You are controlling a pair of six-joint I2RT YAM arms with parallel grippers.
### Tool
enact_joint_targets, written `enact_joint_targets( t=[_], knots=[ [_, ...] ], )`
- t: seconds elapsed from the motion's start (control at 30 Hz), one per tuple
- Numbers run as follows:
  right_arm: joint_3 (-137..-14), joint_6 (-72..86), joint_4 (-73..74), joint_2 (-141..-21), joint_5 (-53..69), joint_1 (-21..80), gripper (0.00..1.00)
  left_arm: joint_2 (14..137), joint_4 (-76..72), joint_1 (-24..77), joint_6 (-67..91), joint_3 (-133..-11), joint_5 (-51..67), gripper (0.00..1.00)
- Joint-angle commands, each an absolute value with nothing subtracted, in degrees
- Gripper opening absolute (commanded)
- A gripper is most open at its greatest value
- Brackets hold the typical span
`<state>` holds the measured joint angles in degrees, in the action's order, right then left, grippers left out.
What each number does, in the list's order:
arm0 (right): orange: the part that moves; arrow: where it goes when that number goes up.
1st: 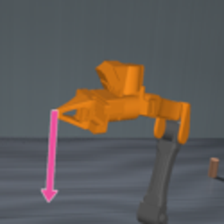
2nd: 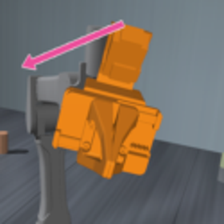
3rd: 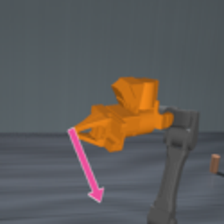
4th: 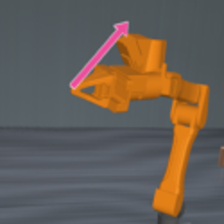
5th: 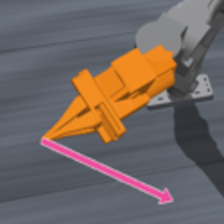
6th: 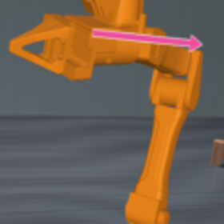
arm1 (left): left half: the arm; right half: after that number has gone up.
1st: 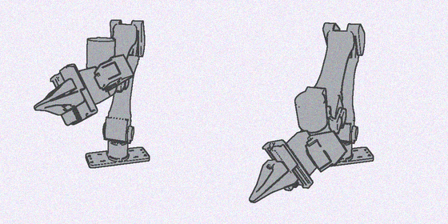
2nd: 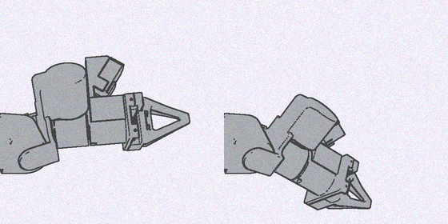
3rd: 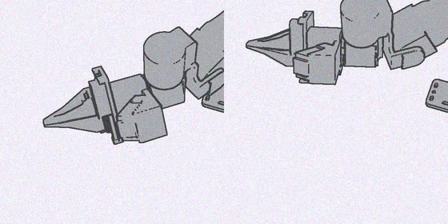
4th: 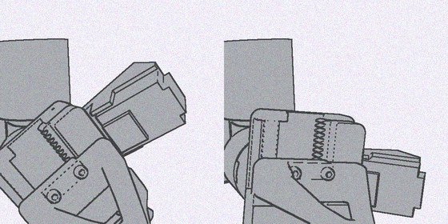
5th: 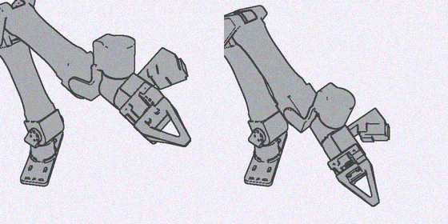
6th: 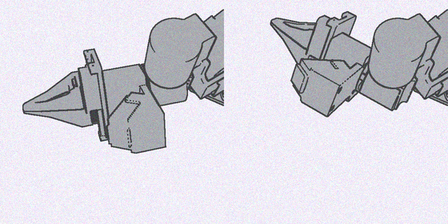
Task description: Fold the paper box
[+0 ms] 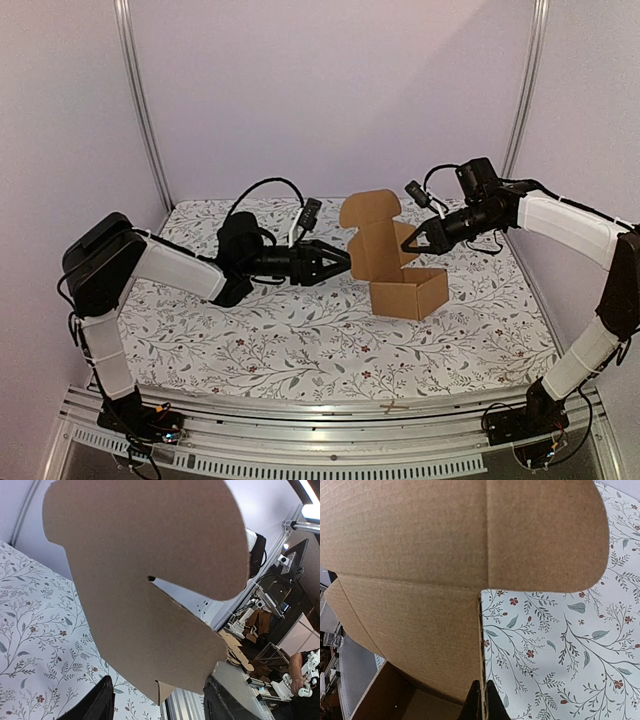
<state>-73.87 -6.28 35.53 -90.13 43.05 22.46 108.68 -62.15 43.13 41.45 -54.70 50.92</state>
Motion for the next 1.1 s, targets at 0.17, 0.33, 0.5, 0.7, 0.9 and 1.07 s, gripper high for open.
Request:
enact_joint_targets(
  t=[0.17, 0.33, 0.5, 0.7, 0.9, 1.07],
  knots=[
    [-73.2, -6.4, 35.0, -89.4, 40.0, 24.2, 0.00, 109.7, -64.3, 44.9, 42.1, -56.1, 48.9, 0.65],
    [-73.4, -6.4, 35.1, -89.5, 39.4, 24.6, 0.00, 111.7, -63.6, 45.9, 42.9, -58.0, 45.8, 0.99],
    [-73.1, -6.2, 35.0, -88.9, 37.3, 24.6, 0.00, 110.3, -55.8, 46.0, 40.7, -58.1, 39.3, 0.92],
    [-72.8, -5.6, 34.3, -88.4, 40.0, 24.6, 0.02, 107.9, -50.4, 46.1, 40.0, -56.2, 30.3, 0.77],
    [-72.7, -4.3, 33.4, -89.0, 41.8, 24.7, 0.04, 113.8, -62.8, 46.0, 47.4, -57.2, 33.4, 0.40],
    [-72.1, -4.4, 33.2, -88.2, 41.3, 24.6, 0.05, 117.8, -72.2, 46.1, 52.9, -58.5, 37.5, 0.31]
  ],
)
